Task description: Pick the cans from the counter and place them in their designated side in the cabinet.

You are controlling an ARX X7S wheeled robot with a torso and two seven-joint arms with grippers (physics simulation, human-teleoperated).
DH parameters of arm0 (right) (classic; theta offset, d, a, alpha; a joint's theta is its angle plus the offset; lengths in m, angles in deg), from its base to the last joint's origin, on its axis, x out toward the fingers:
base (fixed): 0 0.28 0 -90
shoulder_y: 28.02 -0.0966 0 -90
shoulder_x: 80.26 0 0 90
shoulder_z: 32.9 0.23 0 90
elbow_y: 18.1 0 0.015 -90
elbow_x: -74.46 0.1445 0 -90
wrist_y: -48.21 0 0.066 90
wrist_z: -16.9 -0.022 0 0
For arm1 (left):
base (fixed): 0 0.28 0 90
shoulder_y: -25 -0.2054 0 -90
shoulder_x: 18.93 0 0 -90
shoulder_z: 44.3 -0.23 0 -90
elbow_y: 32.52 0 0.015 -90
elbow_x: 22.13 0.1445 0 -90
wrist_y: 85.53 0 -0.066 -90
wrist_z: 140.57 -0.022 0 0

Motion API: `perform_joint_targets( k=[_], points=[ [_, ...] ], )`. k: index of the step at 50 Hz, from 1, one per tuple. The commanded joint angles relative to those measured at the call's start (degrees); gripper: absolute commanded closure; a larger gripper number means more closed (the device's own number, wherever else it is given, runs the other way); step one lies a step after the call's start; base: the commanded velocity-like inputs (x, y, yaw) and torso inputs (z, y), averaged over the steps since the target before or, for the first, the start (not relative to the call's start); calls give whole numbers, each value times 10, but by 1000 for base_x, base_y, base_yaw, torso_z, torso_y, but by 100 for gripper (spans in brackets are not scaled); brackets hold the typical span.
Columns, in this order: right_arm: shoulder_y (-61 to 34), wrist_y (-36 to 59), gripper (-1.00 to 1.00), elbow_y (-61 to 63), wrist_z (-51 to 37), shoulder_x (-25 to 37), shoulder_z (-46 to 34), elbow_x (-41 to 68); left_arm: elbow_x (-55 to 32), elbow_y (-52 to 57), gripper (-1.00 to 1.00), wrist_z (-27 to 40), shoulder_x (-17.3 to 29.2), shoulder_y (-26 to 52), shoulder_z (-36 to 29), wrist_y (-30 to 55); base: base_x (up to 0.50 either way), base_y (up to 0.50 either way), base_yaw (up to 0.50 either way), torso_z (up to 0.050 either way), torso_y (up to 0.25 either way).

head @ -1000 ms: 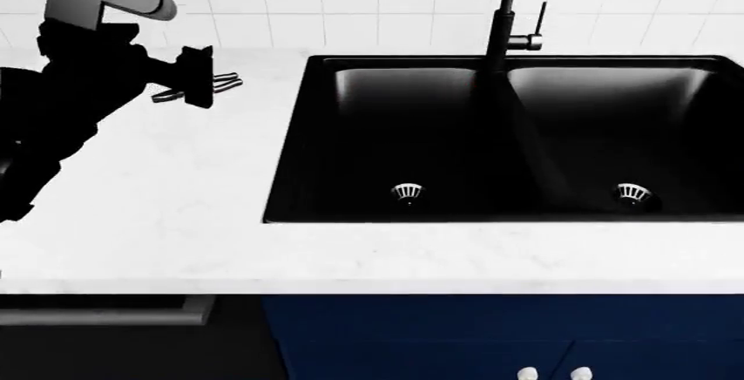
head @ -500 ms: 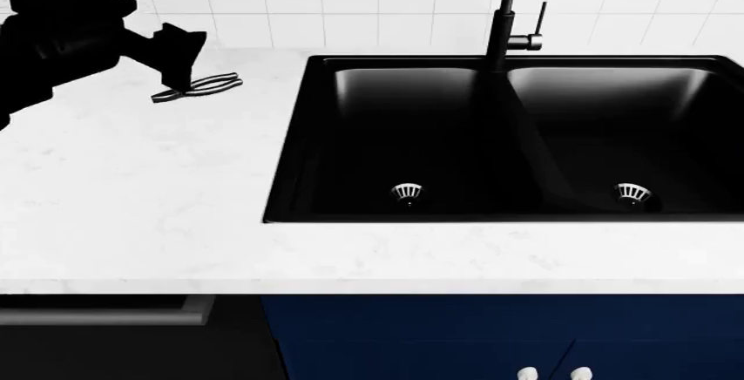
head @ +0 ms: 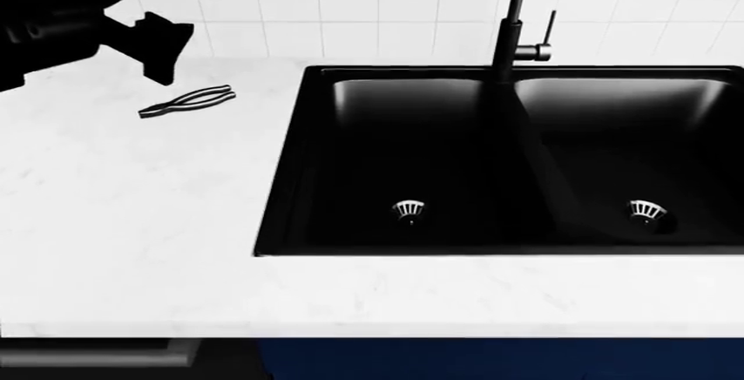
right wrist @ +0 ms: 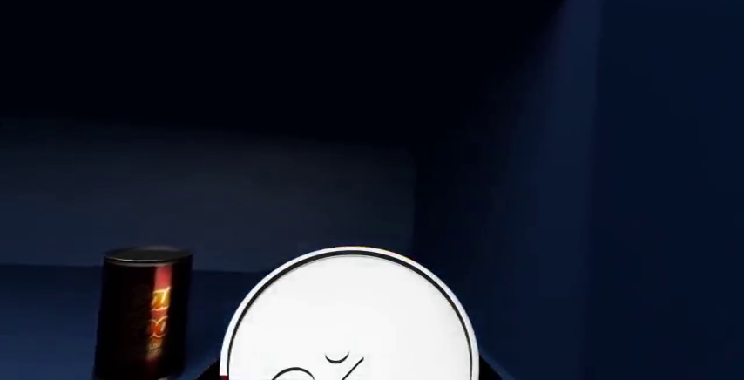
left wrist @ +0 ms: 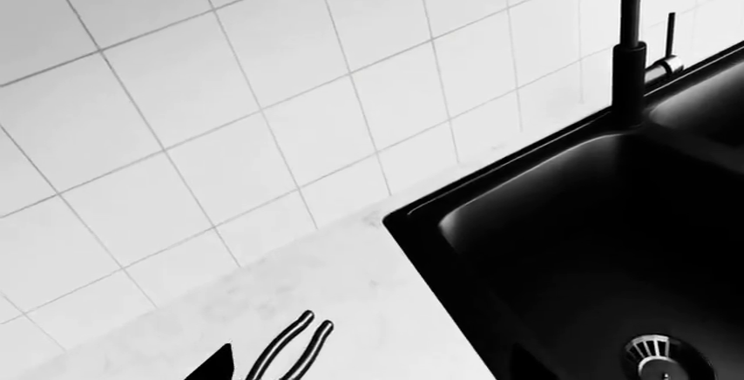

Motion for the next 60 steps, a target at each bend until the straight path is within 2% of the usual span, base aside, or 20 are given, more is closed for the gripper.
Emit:
perform_joint_targets(
  k=[1, 50, 60],
  points=[
    [-4, 0, 100, 0, 8, 0, -7, -12, 0, 11, -100, -9, 6, 13, -8, 17, 160, 0, 0, 0, 0],
    [-4, 0, 100, 0, 8, 0, -7, -12, -9, 40, -100, 0, 16, 18, -4, 39, 166, 0, 0, 0, 1],
    [-4, 0, 100, 0, 8, 0, -7, -12, -12, 48, -100, 5, 21, 12, -1, 40, 0, 0, 0, 0, 1]
  ],
)
